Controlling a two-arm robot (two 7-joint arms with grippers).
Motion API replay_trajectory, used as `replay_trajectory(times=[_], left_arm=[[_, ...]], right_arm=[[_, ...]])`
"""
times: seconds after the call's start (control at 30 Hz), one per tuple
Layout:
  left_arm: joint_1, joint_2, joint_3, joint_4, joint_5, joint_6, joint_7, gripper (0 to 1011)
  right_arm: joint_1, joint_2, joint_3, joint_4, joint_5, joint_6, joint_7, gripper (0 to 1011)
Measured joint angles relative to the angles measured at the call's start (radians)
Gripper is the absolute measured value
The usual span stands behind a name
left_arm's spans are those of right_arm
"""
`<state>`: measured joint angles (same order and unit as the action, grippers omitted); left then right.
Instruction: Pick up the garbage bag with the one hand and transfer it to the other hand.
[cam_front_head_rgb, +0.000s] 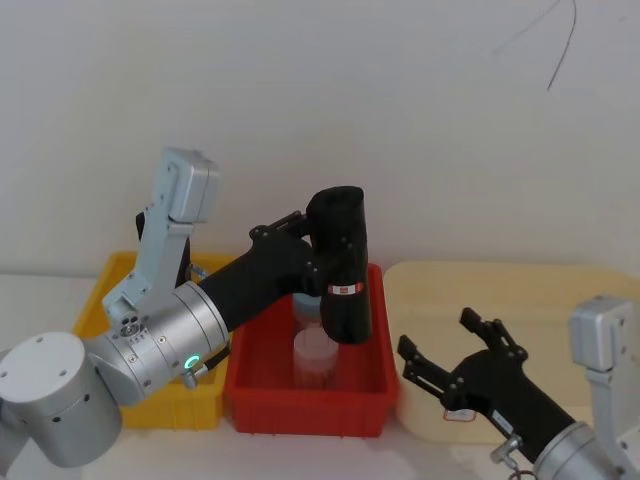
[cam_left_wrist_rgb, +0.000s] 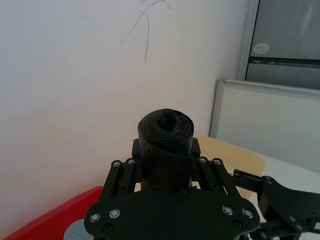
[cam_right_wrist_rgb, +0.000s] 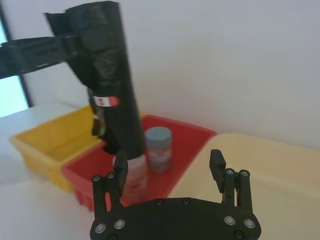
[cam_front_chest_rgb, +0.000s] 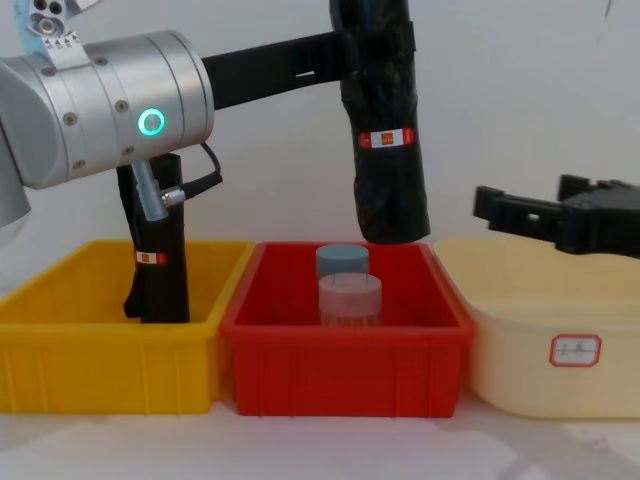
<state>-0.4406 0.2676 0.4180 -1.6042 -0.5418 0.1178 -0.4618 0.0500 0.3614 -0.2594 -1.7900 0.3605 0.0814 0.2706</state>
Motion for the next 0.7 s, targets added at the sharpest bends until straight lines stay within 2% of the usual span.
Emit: replay_trajectory(times=[0.23,0.7], left_arm=[[-0.001,0.001,0.000,0.002,-0.001,-0.001,0.001,497],[-0.001,0.001,0.000,0.003,-0.002,-0.001,0.001,497]], right_arm=[[0.062,0.000,-0.039,0.044,0.012,0.009,0.063,998],[0.160,-0.021,-0.087,0.127,0.020,-0.001,0.115,998]])
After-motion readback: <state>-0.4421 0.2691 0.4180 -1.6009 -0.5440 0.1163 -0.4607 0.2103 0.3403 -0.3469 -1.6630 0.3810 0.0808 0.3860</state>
